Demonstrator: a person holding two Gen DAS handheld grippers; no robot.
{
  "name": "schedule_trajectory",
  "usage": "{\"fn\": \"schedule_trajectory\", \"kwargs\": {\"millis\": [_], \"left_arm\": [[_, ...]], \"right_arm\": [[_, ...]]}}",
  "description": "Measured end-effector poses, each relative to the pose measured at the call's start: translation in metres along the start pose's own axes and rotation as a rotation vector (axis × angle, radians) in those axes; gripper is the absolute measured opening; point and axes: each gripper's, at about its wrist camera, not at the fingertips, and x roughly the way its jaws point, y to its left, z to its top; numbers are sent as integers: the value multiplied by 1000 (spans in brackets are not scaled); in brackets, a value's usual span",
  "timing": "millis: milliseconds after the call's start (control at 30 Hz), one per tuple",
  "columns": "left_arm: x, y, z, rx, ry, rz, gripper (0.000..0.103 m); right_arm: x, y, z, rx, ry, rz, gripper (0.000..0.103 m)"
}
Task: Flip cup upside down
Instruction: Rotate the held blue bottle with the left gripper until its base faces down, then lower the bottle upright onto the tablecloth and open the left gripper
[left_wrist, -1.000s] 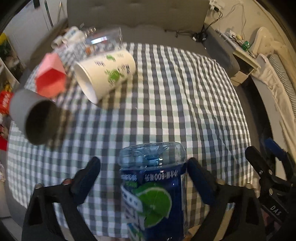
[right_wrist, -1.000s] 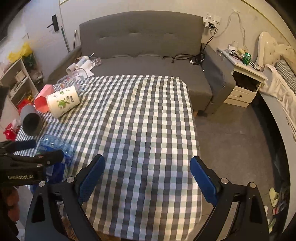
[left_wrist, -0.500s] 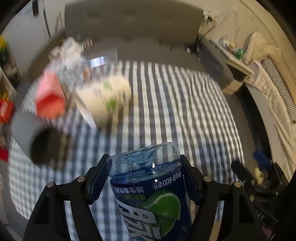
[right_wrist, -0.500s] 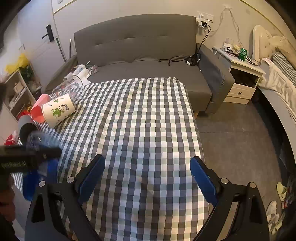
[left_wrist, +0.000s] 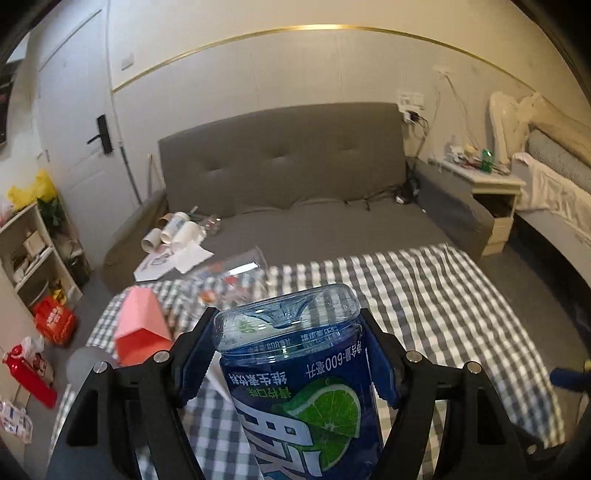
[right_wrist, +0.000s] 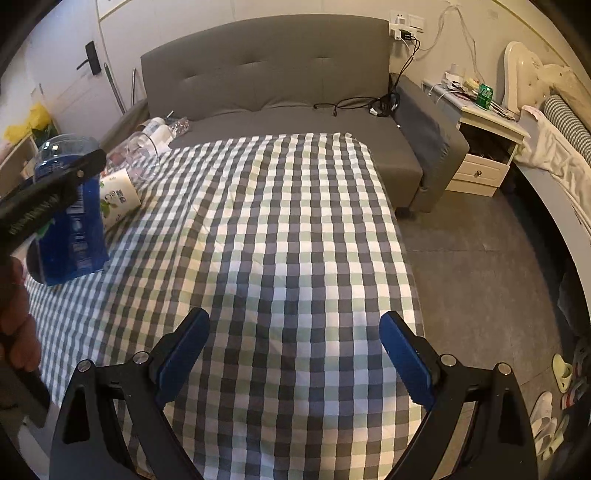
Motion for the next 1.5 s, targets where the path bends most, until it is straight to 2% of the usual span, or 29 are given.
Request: {"fn": "schedule_trajectory", "kwargs": {"millis": [100, 233, 500, 700, 800, 867, 1067, 1400, 1500], "left_arm": [[7, -5, -11, 17, 16, -10, 75], [2, -7, -17, 41, -8, -23, 75], [-23, -5, -25, 47, -11, -51, 75], [-45, -6, -34, 43, 16, -68, 75], [-51, -3, -40, 27, 40, -88, 76], [-48, 0, -45, -7, 87, -115, 76], [-46, 2, -53, -55, 133, -139, 76], [-53, 6, -52, -90, 155, -155, 76], [-61, 8, -47, -103, 155, -166, 81]], "right_arm": [[5, -1, 0, 2, 9, -7, 93], [9, -4, 1, 11, 13, -14, 93], [3, -6, 3, 21, 3, -20, 93], [-10, -3, 3, 20, -16, -14, 93], [-16, -1, 4, 19, -27, -13, 93], [-21, 0, 4, 18, -34, -14, 93], [-32, 2, 2, 16, -46, -12, 93], [-50, 7, 2, 4, -70, -14, 93], [-60, 9, 3, -2, -84, -12, 93]]}}
